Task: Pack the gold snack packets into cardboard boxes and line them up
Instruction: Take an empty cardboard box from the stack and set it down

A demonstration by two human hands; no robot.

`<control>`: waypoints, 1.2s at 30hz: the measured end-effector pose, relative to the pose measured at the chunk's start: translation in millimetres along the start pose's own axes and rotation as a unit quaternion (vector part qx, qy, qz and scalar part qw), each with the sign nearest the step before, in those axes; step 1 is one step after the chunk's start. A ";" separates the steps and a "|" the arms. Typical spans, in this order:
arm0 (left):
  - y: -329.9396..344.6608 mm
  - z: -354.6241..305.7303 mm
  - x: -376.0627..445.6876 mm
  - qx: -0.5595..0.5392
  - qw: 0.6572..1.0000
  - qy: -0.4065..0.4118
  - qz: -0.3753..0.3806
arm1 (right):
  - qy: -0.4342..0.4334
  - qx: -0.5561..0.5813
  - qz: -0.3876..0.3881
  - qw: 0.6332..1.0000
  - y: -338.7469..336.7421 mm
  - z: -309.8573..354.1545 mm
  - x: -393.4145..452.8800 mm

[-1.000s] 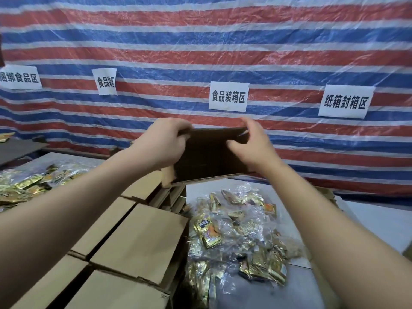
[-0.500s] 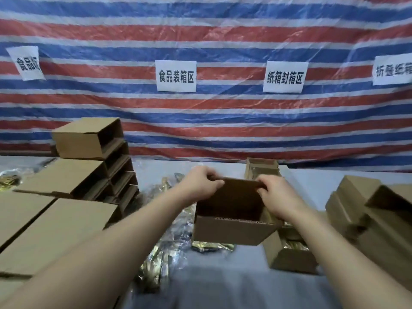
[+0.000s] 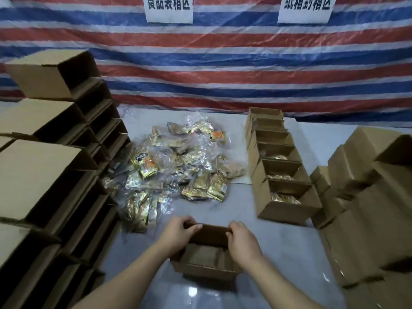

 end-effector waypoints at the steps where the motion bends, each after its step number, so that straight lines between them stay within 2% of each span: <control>1: 6.9 6.1 0.0 -0.001 1.000 -0.005 0.000 | 0.006 0.000 0.004 1.000 6.9 -4.3 -0.7; 10: 34.3 50.1 7.8 -0.050 0.998 0.024 -0.042 | 0.017 0.000 -0.011 1.000 43.0 -11.1 -9.2; 15: 43.3 72.3 9.8 -0.047 0.998 0.030 -0.037 | 0.011 -0.009 -0.010 1.000 54.9 -7.4 -14.1; 21: 46.7 77.4 12.0 -0.029 0.996 0.043 -0.070 | 0.027 -0.030 -0.011 0.999 56.1 -6.4 -13.5; 25: 29.7 91.8 17.0 -0.091 0.990 -0.039 -0.104 | 0.030 -0.004 -0.010 0.999 47.8 -5.3 -12.7; 27: 5.1 99.8 29.2 -0.151 0.972 -0.104 -0.150 | 0.029 0.009 -0.028 0.999 37.3 -5.5 -5.4; 30: -41.9 94.0 59.9 -0.193 0.942 -0.137 -0.236 | 0.021 0.034 -0.046 0.998 20.3 4.4 21.3; 33: -75.9 96.2 103.7 -0.168 0.930 -0.177 -0.274 | 0.019 0.088 -0.042 0.995 9.0 24.2 57.1; 36: -109.1 108.6 142.9 -0.074 0.930 -0.224 -0.282 | 0.007 0.105 -0.026 0.994 8.9 42.2 84.3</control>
Point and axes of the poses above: each hand's wrist, its own x-axis towards the middle knuckle, its own y-axis out of the palm, z = x × y, the point moved 8 cm from there along x, towards the middle knuckle, and after that the axes turned 13 degrees about x, right-handed, at the moved point
